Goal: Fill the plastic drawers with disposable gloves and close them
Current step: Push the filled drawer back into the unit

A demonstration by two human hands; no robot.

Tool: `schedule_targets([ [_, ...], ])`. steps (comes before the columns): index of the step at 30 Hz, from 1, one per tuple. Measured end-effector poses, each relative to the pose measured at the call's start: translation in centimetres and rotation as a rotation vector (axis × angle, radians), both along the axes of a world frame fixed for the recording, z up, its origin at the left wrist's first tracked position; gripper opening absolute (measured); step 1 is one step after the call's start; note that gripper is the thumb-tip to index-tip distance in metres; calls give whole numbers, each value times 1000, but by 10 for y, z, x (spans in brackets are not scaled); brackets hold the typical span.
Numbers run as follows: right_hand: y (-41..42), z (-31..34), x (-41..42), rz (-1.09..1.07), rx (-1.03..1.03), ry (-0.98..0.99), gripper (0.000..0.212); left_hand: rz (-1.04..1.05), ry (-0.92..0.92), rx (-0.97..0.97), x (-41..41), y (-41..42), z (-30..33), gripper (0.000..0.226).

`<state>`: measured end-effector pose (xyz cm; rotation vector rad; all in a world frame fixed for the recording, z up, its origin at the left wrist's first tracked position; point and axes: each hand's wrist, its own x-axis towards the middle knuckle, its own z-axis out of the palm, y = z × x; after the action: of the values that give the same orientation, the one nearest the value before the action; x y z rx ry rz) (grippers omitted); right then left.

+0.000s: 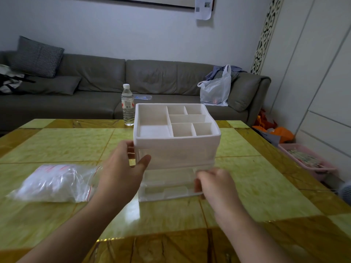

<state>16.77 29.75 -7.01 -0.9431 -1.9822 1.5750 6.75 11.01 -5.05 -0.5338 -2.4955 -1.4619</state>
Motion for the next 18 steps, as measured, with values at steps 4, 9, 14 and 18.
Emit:
schedule_targets([
  [4,-20,-11,-15,70,-577,136,9,-24,-19,5,-4,4,0,30],
  [9,-31,-13,-26,27,-778,215,20,-17,-29,17,-10,9,4,27],
  [14,-39,-13,-19,-100,-752,225,31,-6,-46,11,-19,18,9,24],
  [18,-44,-5,4,-134,-746,235,27,6,-88,64,-27,27,10,24],
])
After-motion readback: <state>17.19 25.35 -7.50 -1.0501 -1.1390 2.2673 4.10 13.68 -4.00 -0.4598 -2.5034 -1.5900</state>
